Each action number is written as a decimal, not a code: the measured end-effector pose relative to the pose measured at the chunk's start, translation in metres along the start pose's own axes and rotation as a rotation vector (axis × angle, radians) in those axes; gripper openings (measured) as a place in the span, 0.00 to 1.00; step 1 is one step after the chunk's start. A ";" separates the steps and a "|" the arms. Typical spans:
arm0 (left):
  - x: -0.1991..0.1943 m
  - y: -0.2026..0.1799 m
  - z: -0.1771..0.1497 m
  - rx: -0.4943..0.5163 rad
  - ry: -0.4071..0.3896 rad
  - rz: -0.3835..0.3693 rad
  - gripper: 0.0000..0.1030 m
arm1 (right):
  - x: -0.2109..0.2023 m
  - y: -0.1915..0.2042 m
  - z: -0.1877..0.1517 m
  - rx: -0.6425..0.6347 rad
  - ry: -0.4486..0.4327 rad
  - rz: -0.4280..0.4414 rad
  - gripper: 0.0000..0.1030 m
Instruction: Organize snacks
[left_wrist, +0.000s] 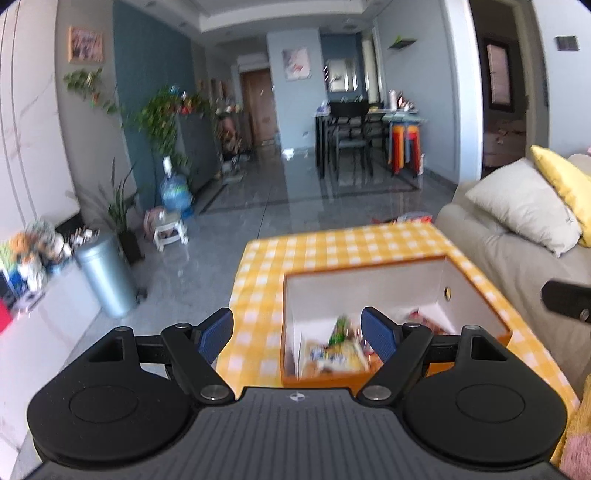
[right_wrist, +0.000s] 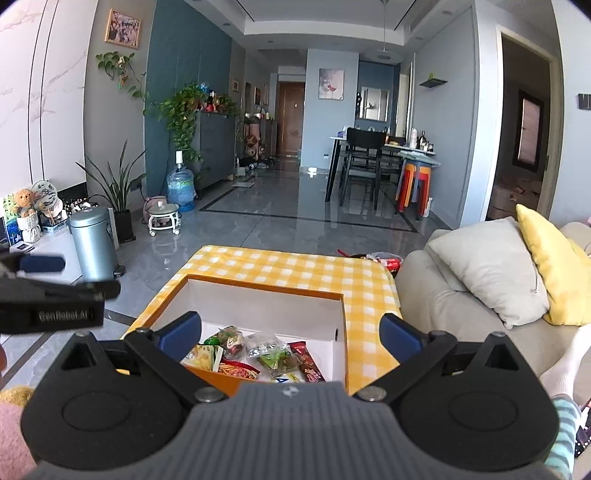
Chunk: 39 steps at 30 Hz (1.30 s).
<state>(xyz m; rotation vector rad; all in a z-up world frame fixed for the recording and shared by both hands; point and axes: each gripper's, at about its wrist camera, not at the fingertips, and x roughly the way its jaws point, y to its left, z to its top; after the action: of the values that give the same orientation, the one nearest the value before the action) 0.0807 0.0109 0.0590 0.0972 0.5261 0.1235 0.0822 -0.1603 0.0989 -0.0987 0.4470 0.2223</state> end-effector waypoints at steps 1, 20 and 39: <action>0.001 0.000 -0.003 -0.003 0.010 0.004 0.90 | -0.001 0.000 -0.002 -0.001 -0.002 -0.003 0.96; 0.022 -0.019 -0.030 0.030 0.152 0.030 0.90 | 0.054 -0.002 -0.047 0.008 0.147 0.006 0.96; 0.027 -0.026 -0.028 0.033 0.191 0.022 0.90 | 0.064 -0.002 -0.041 0.038 0.170 0.015 0.96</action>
<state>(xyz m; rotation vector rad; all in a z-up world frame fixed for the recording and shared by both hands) 0.0920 -0.0089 0.0181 0.1237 0.7178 0.1462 0.1220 -0.1557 0.0340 -0.0771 0.6208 0.2211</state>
